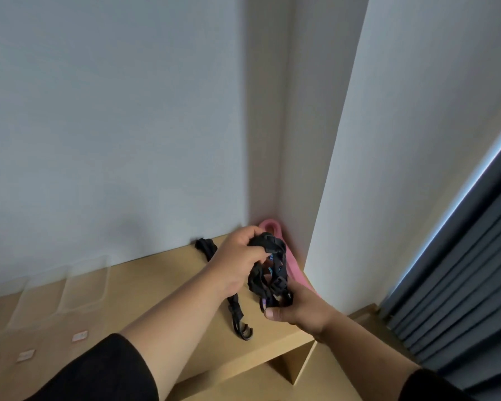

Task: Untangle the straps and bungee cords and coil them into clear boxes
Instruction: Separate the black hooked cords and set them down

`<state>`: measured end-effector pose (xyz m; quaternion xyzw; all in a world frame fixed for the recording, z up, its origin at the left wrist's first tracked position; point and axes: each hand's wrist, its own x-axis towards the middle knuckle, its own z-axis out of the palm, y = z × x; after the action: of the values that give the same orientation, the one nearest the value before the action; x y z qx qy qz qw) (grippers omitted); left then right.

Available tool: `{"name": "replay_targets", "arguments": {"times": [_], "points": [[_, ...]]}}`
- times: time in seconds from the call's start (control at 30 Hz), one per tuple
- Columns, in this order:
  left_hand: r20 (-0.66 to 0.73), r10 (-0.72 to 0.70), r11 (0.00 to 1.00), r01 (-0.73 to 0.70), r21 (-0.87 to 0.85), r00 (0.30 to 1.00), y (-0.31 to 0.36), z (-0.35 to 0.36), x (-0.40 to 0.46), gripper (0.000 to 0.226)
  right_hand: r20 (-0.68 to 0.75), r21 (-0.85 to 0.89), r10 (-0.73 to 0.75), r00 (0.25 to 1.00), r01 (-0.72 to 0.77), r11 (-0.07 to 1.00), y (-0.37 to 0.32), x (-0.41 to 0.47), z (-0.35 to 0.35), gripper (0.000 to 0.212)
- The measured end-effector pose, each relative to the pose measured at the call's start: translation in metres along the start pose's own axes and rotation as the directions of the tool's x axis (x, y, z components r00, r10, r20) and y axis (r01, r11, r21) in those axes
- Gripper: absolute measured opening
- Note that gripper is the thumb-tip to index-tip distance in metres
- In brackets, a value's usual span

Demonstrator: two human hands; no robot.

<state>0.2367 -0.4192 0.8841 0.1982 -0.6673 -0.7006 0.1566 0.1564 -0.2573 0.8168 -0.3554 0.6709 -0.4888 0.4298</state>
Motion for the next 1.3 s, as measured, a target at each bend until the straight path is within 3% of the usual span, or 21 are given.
{"name": "replay_targets", "arguments": {"times": [0.07, 0.13, 0.17, 0.2, 0.27, 0.33, 0.37, 0.5, 0.6, 0.7, 0.77, 0.97, 1.07, 1.2, 1.3], "points": [[-0.002, -0.025, 0.992, 0.024, -0.122, 1.000, -0.001, 0.002, -0.002, 0.021, 0.020, 0.000, 0.015, 1.000, -0.015, 1.000, 0.000, -0.001, 0.002, 0.044], [-0.017, -0.050, 0.983, 0.047, -0.177, 0.999, 0.000, 0.000, -0.004, 0.020, 0.057, -0.040, 0.022, 0.998, -0.020, 0.999, 0.000, -0.002, 0.006, 0.013], [-0.021, -0.062, 0.986, 0.058, -0.155, 0.998, 0.000, -0.003, -0.004, 0.022, 0.070, -0.073, 0.026, 0.997, -0.021, 0.997, 0.002, -0.003, 0.008, 0.012], [-0.020, -0.073, 0.995, 0.071, -0.076, 0.997, 0.001, -0.010, -0.002, 0.023, 0.085, -0.099, 0.036, 0.996, -0.027, 0.995, 0.003, -0.003, 0.009, 0.017], [-0.003, -0.098, 0.965, 0.096, 0.242, 0.995, 0.003, -0.034, 0.003, 0.025, 0.103, -0.106, 0.085, 0.991, -0.074, 0.992, 0.007, -0.007, 0.012, 0.018], [0.017, -0.152, 0.842, 0.120, 0.526, 0.988, 0.008, -0.062, 0.011, 0.020, 0.105, -0.073, 0.127, 0.986, -0.119, 0.990, 0.012, -0.009, 0.012, 0.020], [0.016, -0.187, 0.805, 0.144, 0.576, 0.982, 0.009, -0.074, 0.015, 0.019, 0.104, -0.058, 0.138, 0.985, -0.132, 0.989, 0.014, -0.009, 0.012, 0.024], [-0.137, -0.297, 0.867, 0.327, 0.377, 0.945, 0.004, -0.102, 0.026, 0.020, 0.064, -0.026, 0.163, 0.985, -0.162, 0.987, 0.011, -0.001, 0.024, 0.028], [-0.238, -0.347, 0.879, 0.403, 0.256, 0.907, -0.006, -0.114, 0.035, 0.021, -0.007, -0.106, 0.159, 0.987, -0.158, 0.982, 0.008, 0.010, 0.036, 0.020], [-0.290, -0.359, 0.888, 0.420, 0.185, 0.887, -0.016, -0.126, 0.043, 0.025, -0.131, -0.311, 0.045, 0.990, -0.084, 0.947, 0.010, 0.024, 0.049, 0.014], [-0.290, -0.362, 0.894, 0.418, 0.162, 0.886, -0.021, -0.133, 0.051, 0.022, -0.141, -0.384, 0.003, 0.990, -0.057, 0.921, 0.013, 0.034, 0.057, 0.013], [-0.325, -0.391, 0.910, 0.415, 0.007, 0.861, -0.047, -0.160, 0.090, 0.025, -0.179, -0.472, 0.100, 0.979, -0.174, 0.864, 0.024, 0.075, 0.077, 0.013], [-0.330, -0.408, 0.905, 0.425, -0.022, 0.852, -0.065, -0.172, 0.114, 0.028, -0.203, -0.487, 0.119, 0.972, -0.205, 0.849, 0.032, 0.096, 0.086, 0.016], [-0.354, -0.395, 0.903, 0.429, 0.020, 0.848, -0.093, -0.187, 0.147, 0.025, -0.259, -0.459, 0.133, 0.957, -0.243, 0.854, 0.040, 0.123, 0.096, 0.057], [-0.396, -0.339, 0.887, 0.430, 0.167, 0.853, -0.117, -0.196, 0.167, 0.019, -0.289, -0.446, 0.153, 0.945, -0.275, 0.852, 0.048, 0.139, 0.098, 0.054]]}}
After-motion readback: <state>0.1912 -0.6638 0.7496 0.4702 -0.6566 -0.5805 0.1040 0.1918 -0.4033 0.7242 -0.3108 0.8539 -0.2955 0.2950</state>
